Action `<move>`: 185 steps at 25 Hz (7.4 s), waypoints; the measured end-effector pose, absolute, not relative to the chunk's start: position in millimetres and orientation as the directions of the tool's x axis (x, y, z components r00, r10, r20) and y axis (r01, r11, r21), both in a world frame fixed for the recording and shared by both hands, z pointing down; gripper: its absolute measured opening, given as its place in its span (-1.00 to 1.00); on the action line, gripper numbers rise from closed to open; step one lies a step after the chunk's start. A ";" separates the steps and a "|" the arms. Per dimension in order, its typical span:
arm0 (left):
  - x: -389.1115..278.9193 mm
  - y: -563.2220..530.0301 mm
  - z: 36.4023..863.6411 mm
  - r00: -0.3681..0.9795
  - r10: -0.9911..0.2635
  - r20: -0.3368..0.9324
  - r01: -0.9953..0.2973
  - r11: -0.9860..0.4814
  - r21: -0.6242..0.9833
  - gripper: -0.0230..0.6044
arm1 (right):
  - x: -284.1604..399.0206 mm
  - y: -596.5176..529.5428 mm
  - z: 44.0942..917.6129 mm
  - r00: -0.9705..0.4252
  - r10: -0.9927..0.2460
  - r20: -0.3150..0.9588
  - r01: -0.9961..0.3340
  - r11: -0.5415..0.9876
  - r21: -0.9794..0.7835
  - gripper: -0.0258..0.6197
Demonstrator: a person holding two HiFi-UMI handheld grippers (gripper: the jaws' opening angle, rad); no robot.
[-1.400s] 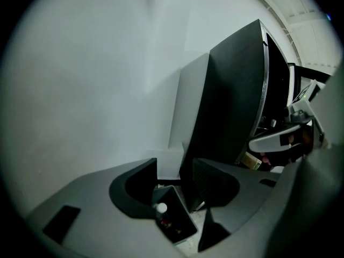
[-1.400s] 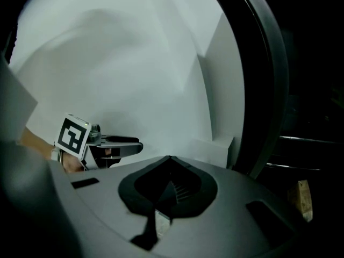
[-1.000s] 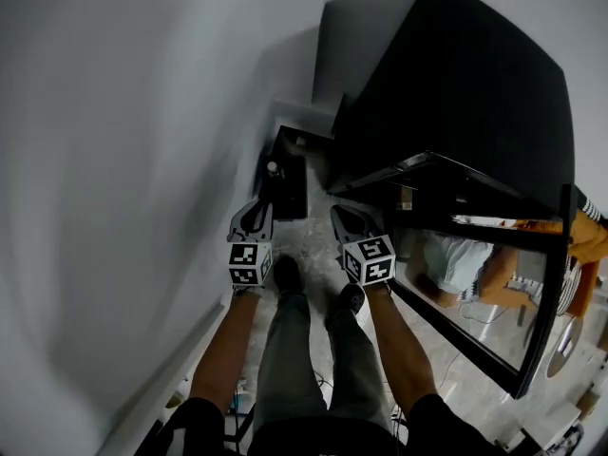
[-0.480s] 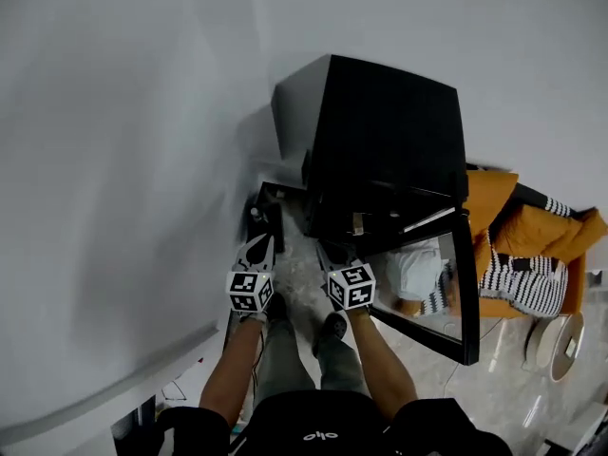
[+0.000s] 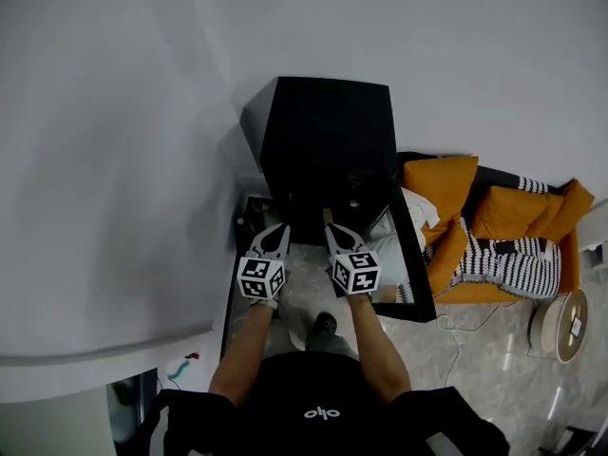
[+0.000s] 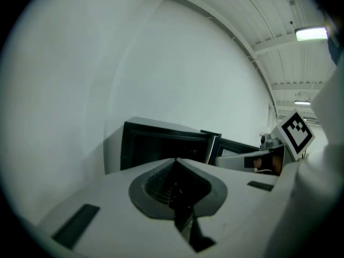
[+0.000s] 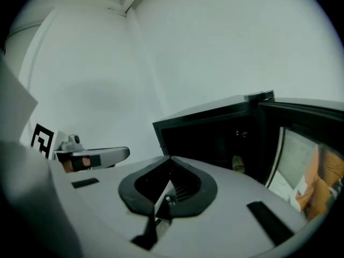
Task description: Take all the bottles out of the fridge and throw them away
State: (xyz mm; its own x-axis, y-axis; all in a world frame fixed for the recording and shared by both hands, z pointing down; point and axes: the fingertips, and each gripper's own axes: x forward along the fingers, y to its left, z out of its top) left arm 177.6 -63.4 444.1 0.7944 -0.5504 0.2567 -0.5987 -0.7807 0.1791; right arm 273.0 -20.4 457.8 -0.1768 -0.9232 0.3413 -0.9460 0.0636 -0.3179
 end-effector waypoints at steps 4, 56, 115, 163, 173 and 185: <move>196.5 -36.8 425.5 0.809 -0.527 0.261 -0.573 -0.807 0.145 -0.91 | 297.3 11.5 450.1 -0.115 -0.933 0.342 -0.957 0.012 -0.289 -0.89; 98.2 -78.4 461.1 0.860 -0.395 0.324 -0.471 -0.858 0.204 -0.91 | 217.0 -18.7 489.8 -0.022 -0.889 0.458 -0.979 -0.074 -0.191 -0.89; 183.3 -152.6 801.5 0.884 -0.267 0.383 -0.356 -0.916 0.184 -0.91 | 358.0 -150.7 972.2 0.136 -0.736 0.663 -0.969 -0.237 -0.065 -0.12; 72.9 -88.7 497.3 0.865 -0.398 0.306 -0.473 -0.850 0.231 -0.91 | 209.9 -22.0 546.3 0.015 -0.857 0.515 -0.976 -0.125 -0.180 -0.29; 62.2 -87.3 407.5 0.878 -0.417 0.237 -0.463 -0.865 0.192 -0.91 | 196.1 -13.4 457.0 -0.006 -0.890 0.456 -0.974 -0.097 -0.204 -0.29; -15.7 -103.5 378.9 0.790 -0.577 0.206 -0.610 -0.774 0.171 -0.91 | 136.9 -51.6 426.0 -0.178 -0.886 0.428 -0.977 0.108 -0.183 -0.29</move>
